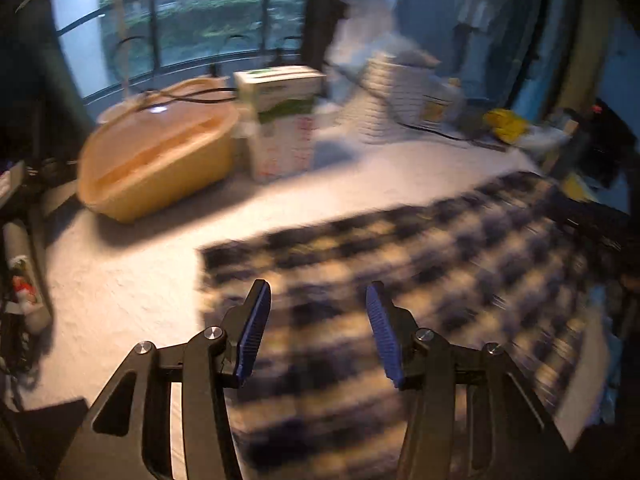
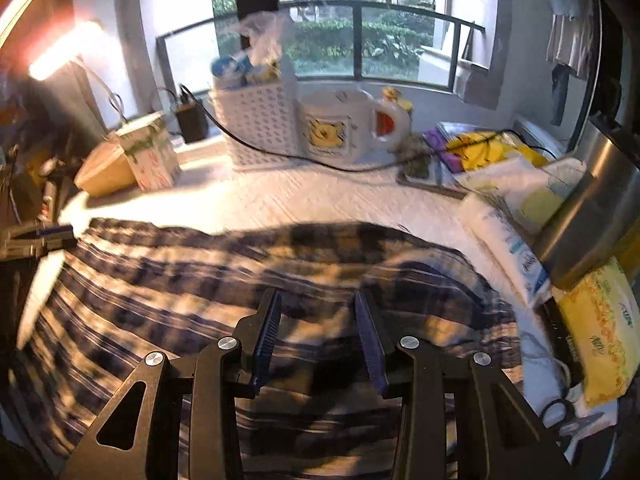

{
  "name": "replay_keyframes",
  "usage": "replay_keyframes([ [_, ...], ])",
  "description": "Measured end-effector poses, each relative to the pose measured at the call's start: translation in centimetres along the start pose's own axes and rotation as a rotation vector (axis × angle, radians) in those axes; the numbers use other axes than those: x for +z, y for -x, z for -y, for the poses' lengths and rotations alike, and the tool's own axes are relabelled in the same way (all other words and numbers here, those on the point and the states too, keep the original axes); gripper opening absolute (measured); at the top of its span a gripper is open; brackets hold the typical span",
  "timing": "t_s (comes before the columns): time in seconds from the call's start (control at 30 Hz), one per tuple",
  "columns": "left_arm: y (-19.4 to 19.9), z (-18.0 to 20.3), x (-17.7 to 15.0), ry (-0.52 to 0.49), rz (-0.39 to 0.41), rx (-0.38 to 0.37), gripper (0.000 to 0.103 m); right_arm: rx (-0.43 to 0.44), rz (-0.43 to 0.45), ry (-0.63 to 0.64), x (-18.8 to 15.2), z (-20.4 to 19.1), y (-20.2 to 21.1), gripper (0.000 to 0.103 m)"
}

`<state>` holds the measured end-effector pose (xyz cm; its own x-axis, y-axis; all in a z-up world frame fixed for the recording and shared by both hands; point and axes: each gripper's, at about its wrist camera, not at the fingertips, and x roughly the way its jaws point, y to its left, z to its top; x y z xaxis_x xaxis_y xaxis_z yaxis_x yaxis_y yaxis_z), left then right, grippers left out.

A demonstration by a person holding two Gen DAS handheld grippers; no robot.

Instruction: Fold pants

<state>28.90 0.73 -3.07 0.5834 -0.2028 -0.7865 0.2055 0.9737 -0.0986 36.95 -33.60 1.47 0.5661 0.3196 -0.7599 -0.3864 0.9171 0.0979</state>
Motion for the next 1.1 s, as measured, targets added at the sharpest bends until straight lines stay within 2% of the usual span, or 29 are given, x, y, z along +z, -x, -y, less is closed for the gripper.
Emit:
replay_keyframes([
  [0.03, -0.3, 0.7, -0.2, -0.019, -0.014, -0.001, 0.051, 0.028, -0.003, 0.008, 0.1, -0.8, -0.1, 0.041],
  [0.13, -3.0, 1.0, -1.8, -0.046, -0.132, 0.112, 0.051, 0.049, -0.039, 0.083, 0.1, -3.5, -1.5, 0.041],
  [0.2, -2.9, 0.4, -2.4, -0.031, -0.105, 0.142, 0.052, 0.038, -0.105, 0.128, -0.1, -4.8, -3.5, 0.041],
  [0.3, -2.5, -0.3, -2.7, -0.022, -0.088, 0.17, 0.053, -0.015, -0.157, 0.168, -0.4, -5.3, -5.1, 0.04],
  [0.4, -1.9, -1.0, -3.5, -0.032, -0.044, 0.152, 0.054, -0.026, -0.156, 0.144, -0.6, -4.3, -4.9, 0.04],
  [0.6, -1.4, -1.5, -3.9, -0.013, -0.037, 0.173, 0.054, -0.111, -0.148, 0.094, -1.4, -1.7, -3.0, 0.041],
  [0.7, -0.8, -2.2, -4.2, -0.003, -0.035, 0.158, 0.053, -0.125, -0.128, 0.076, -0.5, -1.1, -2.0, 0.041],
  [0.77, -0.8, -1.9, -4.2, -0.003, -0.034, 0.166, 0.053, -0.105, -0.107, 0.099, 0.5, -2.1, -1.8, 0.041],
  [0.87, -0.4, -2.1, -4.3, 0.025, -0.035, 0.192, 0.053, -0.023, -0.085, 0.163, 2.2, -4.8, -2.6, 0.04],
  [1.0, 1.5, -5.0, -5.1, 0.146, -0.017, 0.189, 0.053, 0.063, -0.149, 0.174, 4.0, -8.0, -7.0, 0.04],
  [1.1, 2.7, -6.9, -5.8, 0.211, -0.002, 0.193, 0.053, 0.083, -0.212, 0.182, 4.4, -10.3, -10.1, 0.04],
])
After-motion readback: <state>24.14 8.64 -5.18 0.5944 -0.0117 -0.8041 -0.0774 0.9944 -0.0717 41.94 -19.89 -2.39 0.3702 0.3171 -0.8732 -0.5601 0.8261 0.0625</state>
